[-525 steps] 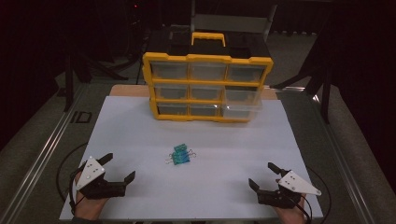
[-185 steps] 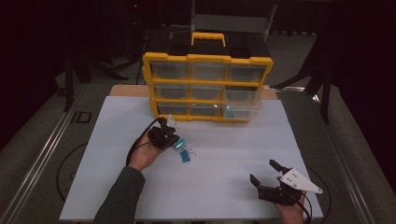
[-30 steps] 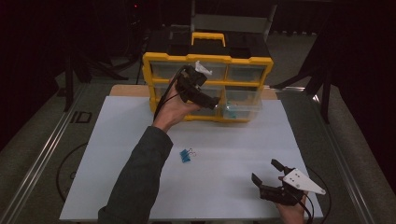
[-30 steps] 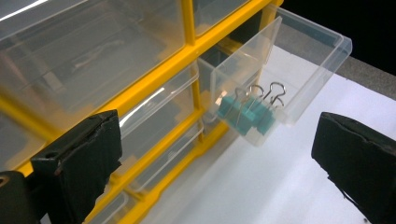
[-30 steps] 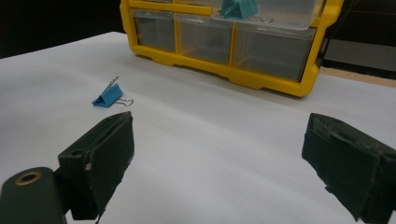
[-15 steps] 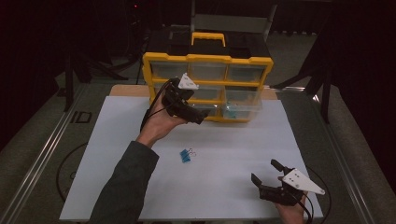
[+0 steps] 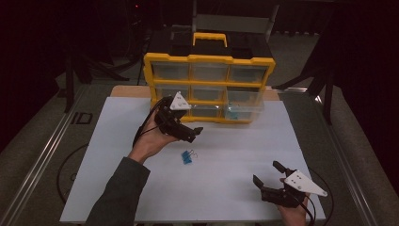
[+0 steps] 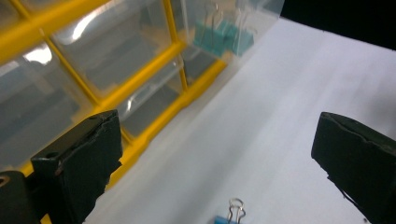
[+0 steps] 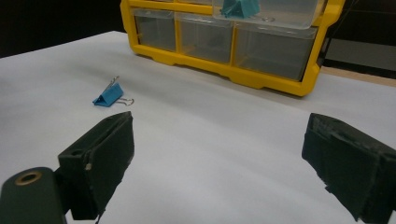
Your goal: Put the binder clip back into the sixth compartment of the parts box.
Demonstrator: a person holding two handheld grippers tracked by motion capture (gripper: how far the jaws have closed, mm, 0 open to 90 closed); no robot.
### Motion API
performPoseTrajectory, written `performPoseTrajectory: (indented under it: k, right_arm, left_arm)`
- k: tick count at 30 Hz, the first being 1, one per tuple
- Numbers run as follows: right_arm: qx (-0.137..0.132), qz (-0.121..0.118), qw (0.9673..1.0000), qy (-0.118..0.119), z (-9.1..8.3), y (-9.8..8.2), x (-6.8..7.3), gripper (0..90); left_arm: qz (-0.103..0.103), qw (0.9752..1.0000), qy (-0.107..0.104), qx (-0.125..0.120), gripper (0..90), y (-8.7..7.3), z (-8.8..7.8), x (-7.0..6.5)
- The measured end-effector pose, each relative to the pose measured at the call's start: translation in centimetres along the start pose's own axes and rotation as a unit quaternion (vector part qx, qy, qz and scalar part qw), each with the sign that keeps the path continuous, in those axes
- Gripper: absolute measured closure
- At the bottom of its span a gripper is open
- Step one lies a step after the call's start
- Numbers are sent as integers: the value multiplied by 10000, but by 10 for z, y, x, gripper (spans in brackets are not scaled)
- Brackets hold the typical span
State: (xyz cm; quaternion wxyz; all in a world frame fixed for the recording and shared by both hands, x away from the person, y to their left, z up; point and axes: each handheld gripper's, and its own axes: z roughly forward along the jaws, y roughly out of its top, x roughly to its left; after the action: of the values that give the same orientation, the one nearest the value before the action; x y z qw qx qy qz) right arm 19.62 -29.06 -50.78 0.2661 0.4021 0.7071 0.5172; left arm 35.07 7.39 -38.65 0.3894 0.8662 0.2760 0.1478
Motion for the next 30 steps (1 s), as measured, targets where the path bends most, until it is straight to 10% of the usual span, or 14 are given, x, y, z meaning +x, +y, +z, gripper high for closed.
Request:
performPoseTrajectory:
  k: [30]
  right_arm:
    - [29,17,10000,-7,0,0,2,92]
  left_arm:
    - [-132,9959,-365,815,21,-88,47,-2]
